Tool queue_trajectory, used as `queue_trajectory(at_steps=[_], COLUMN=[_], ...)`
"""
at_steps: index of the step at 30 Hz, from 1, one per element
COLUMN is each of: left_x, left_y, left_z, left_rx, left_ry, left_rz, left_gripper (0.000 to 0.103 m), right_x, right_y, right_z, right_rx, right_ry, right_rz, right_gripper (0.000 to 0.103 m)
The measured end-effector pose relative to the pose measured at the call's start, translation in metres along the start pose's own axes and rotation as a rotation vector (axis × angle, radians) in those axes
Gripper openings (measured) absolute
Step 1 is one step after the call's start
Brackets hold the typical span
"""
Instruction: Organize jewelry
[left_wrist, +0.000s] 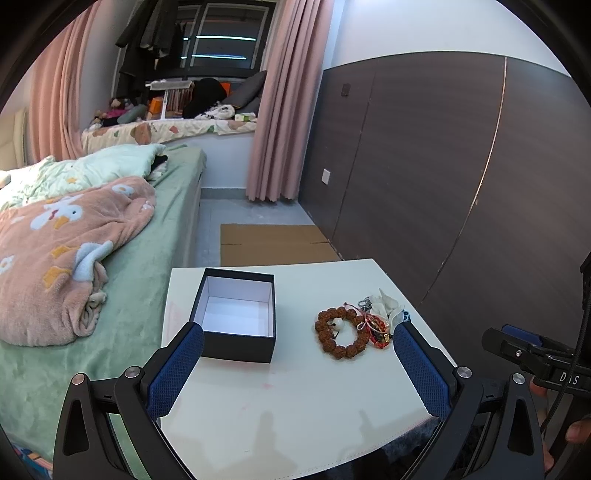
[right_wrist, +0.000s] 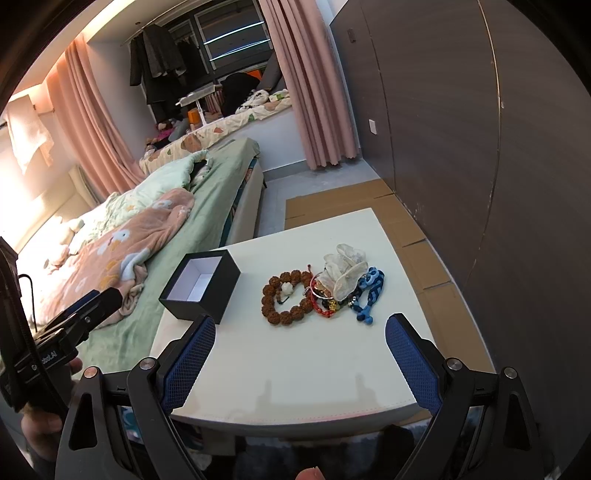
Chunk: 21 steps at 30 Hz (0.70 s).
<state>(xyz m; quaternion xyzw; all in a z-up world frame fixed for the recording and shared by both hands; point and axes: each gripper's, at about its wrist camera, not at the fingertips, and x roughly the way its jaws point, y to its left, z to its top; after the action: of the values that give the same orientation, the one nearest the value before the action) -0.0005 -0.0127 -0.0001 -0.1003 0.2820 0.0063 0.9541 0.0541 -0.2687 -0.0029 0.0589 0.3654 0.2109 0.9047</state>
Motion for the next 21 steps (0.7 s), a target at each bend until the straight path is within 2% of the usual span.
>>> queue_trajectory(at_steps=[6, 14, 21], left_x=[0.003, 0.014, 0.032], left_y=[-0.003, -0.011, -0.028], left_z=[0.0, 0.017, 0.028], left_rx=[-0.011, -0.033, -0.003], left_ry=[0.007, 0.016, 0.05], left_rz=[-0.025, -0.058, -0.113], left_gripper=[0.102, 0.102, 0.102], right_x=[0.001, -0.001, 0.003], right_y=[-0.008, -0.028, -0.066], right_z=[0.001, 0.003, 0.009], right_rx=[0.03, 0.131, 0.294], right_ry=[-0.005, -0.035, -0.084], right_rz=[-0.006, -0.016, -0.023], right_gripper=[0.094, 0.094, 0.094])
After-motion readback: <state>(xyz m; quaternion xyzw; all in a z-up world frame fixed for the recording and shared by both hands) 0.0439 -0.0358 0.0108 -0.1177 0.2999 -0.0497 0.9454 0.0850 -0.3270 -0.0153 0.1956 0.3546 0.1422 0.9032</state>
